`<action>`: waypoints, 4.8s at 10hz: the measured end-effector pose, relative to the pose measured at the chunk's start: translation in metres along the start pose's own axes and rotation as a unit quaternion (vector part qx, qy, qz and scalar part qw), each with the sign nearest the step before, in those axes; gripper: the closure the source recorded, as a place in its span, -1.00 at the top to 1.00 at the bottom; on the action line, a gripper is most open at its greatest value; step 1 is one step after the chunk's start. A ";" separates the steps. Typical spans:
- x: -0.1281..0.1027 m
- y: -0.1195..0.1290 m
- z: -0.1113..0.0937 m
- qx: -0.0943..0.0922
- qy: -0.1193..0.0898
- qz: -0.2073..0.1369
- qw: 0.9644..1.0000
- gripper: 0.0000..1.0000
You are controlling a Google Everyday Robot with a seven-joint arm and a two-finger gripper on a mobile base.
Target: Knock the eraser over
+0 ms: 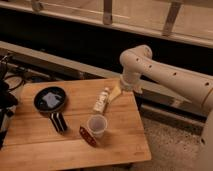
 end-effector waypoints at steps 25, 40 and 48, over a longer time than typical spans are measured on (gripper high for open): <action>-0.017 0.019 0.001 0.001 0.003 -0.044 0.999 0.51; -0.062 0.107 0.015 0.020 0.013 -0.147 0.989 -0.98; -0.068 0.152 0.032 0.039 0.026 -0.173 0.984 -0.99</action>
